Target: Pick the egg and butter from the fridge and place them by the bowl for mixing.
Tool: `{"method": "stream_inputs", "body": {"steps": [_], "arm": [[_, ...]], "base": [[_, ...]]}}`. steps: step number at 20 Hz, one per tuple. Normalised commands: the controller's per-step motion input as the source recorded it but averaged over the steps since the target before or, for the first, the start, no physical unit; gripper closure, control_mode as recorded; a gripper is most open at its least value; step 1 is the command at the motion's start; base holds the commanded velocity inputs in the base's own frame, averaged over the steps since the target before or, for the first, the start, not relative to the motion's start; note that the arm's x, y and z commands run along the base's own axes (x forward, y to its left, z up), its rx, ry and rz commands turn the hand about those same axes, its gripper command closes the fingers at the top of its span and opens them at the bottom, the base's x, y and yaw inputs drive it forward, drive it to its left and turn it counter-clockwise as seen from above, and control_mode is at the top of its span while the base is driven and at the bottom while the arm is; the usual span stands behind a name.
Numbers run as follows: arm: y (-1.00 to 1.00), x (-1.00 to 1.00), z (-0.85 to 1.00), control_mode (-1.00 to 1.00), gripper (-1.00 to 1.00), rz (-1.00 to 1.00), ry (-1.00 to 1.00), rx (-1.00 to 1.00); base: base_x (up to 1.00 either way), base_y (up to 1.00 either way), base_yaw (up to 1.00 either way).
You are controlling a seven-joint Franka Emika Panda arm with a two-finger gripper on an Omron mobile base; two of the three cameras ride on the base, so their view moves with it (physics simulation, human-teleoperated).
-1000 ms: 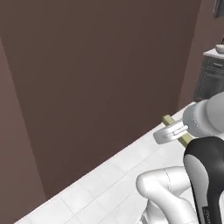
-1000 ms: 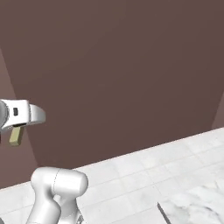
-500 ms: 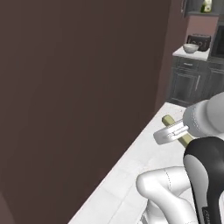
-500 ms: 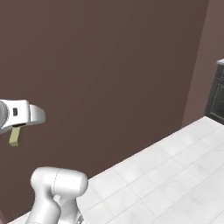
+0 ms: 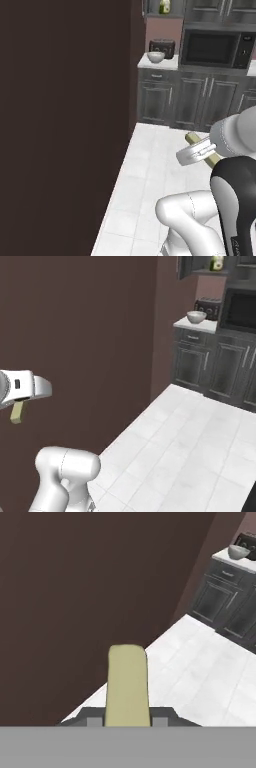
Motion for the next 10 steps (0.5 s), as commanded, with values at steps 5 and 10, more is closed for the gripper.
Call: {"method": "stream_inputs", "body": {"steps": [5,10], "arm": [[0.00,0.00,0.00,1.00,1.00,0.00,0.00,0.00],[0.00,0.00,0.00,1.00,1.00,0.00,0.00,0.00]], "base": [[1.00,0.00,-0.61],[1.00,0.00,-0.58]]}}
